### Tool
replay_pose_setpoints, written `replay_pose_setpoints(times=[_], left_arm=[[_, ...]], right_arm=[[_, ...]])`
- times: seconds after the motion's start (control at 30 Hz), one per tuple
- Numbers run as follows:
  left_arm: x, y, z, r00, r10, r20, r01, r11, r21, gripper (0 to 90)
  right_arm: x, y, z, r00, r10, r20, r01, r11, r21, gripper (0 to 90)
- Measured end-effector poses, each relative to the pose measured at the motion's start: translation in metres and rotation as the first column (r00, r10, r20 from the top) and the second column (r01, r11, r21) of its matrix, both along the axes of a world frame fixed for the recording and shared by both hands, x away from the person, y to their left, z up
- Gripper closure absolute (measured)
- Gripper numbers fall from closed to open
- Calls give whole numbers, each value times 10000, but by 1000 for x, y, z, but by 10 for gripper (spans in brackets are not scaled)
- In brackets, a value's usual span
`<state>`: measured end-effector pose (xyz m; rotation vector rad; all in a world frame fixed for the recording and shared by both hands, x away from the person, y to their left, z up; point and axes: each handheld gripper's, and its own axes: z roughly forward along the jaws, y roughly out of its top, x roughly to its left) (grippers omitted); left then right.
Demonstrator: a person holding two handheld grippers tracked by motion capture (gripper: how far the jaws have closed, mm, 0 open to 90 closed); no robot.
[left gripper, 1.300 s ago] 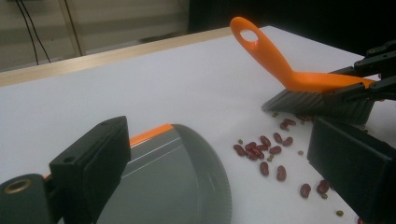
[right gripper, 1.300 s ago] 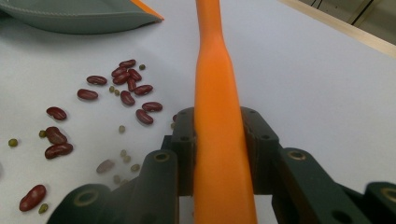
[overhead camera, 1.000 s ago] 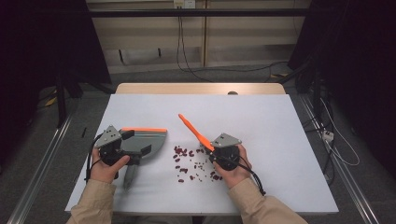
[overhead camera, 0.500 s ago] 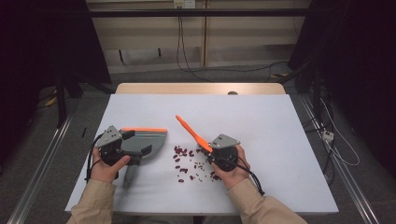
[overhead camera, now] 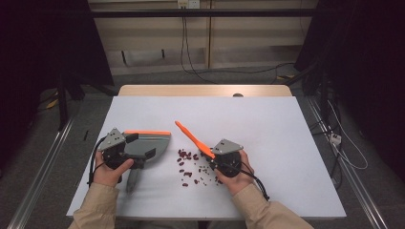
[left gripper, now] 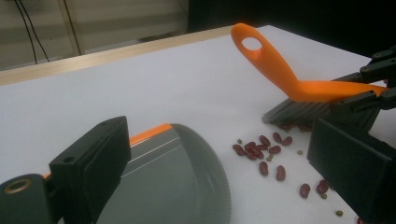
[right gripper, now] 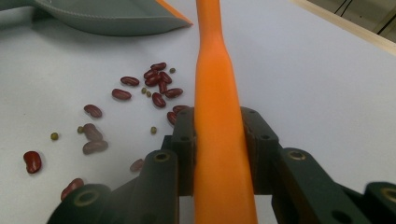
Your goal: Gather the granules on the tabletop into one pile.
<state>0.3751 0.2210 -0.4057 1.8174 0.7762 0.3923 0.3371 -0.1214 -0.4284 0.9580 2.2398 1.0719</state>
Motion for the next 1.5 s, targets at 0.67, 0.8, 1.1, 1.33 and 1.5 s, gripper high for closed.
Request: replay_pose_setpoints(times=[0.67,0.8,1.1,1.33,1.5], left_arm=[[0,0,0,10000,-23,25,24,10000,-34,62],[0,1,0,10000,-36,16,36,10000,32,62],[0,1,0,10000,-29,23,29,10000,-13,62],[0,2,0,10000,-5,-16,5,10000,6,62],[0,4,-1,9999,98,-27,-98,10000,-19,58]], right_arm=[[4,-9,5,9997,179,189,-181,9998,82,708],[9,-16,11,9992,50,389,-60,9996,261,708],[31,-34,23,9960,472,754,-552,9926,1079,708],[52,-38,18,9925,1025,670,-1113,9831,1451,708],[62,-39,10,9880,1448,535,-1517,9753,1607,708]])
